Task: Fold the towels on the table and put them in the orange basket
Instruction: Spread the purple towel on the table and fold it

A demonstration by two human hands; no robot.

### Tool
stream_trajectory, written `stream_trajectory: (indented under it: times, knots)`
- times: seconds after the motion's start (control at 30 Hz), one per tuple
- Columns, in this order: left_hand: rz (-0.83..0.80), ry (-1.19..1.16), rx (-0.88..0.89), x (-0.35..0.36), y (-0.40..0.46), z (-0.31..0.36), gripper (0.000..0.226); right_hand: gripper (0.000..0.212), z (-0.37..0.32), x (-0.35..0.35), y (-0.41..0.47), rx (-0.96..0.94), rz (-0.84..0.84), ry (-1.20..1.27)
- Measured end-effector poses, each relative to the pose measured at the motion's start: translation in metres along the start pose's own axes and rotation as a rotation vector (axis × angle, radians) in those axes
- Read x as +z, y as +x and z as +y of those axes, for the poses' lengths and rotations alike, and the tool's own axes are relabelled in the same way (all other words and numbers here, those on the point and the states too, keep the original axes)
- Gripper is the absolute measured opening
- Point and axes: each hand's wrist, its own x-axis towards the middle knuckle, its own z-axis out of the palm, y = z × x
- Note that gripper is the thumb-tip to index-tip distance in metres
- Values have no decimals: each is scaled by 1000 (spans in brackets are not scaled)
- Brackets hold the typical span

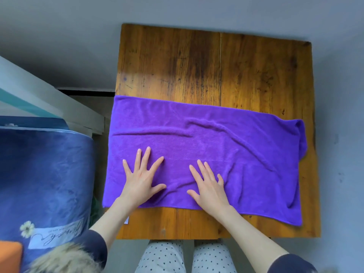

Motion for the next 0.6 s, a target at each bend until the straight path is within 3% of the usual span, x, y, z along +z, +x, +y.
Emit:
stream_trajectory:
  times: [0.23,0.4,0.5,0.6]
  knots:
    - [35,84,134,-14,36,88,80,53,79,-31,-11,138,365,229]
    - [69,109,157,-18,64,177,80,16,168,-63,-17,468,736,423]
    - [79,75,196,-13,77,230,81,18,224,-78,-16,707,759,596]
    - [54,85,194,-4,90,268,83,37,270,-90,-7,812,698,695]
